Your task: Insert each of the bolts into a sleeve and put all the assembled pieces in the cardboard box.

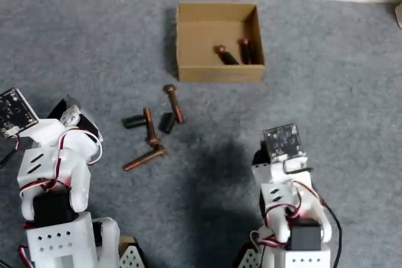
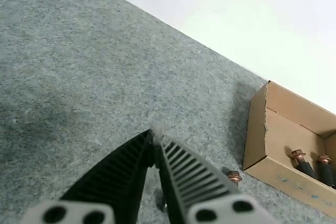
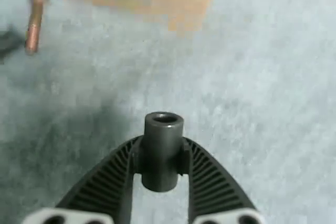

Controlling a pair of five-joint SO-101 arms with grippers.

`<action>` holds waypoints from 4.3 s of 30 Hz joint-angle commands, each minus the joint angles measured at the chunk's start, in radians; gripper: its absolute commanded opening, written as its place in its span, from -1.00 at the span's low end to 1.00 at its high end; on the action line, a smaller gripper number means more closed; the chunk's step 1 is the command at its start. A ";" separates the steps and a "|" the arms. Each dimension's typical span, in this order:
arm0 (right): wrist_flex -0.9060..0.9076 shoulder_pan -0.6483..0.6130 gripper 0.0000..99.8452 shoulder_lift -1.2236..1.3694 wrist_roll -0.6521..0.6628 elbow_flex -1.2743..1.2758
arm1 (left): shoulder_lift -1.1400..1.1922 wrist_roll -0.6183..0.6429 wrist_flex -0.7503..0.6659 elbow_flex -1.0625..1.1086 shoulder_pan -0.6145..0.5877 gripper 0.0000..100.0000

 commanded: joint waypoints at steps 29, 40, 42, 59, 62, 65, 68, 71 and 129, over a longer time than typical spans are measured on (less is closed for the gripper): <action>-0.186 0.045 -0.99 -0.047 -0.140 0.239 | 0.811 -0.345 0.021 -0.337 0.364 -0.83; -0.188 0.045 -0.99 -0.047 -0.140 0.242 | 0.914 -0.799 0.522 -0.486 0.561 -0.83; -0.188 0.045 -0.99 -0.047 -0.140 0.242 | 0.891 -0.818 0.525 -0.418 0.604 -0.83; -0.188 0.045 -0.99 -0.047 -0.140 0.242 | 0.697 -0.990 0.500 -0.157 0.472 -0.71; -0.188 0.045 -0.99 -0.047 -0.140 0.242 | 0.697 -0.997 0.411 -0.113 0.438 -0.65; -0.188 0.045 -0.99 -0.047 -0.138 0.242 | 0.697 -0.997 0.333 -0.068 0.446 -0.65; -0.188 0.045 -0.99 -0.047 -0.138 0.242 | 0.699 -0.997 0.261 -0.044 0.446 -0.64; -0.188 0.045 -0.99 -0.047 -0.138 0.242 | 0.699 -0.997 0.186 -0.028 0.443 -0.64; -0.199 0.047 -0.99 -0.047 -0.077 0.245 | 1.156 -0.997 -0.048 -0.111 0.443 -0.71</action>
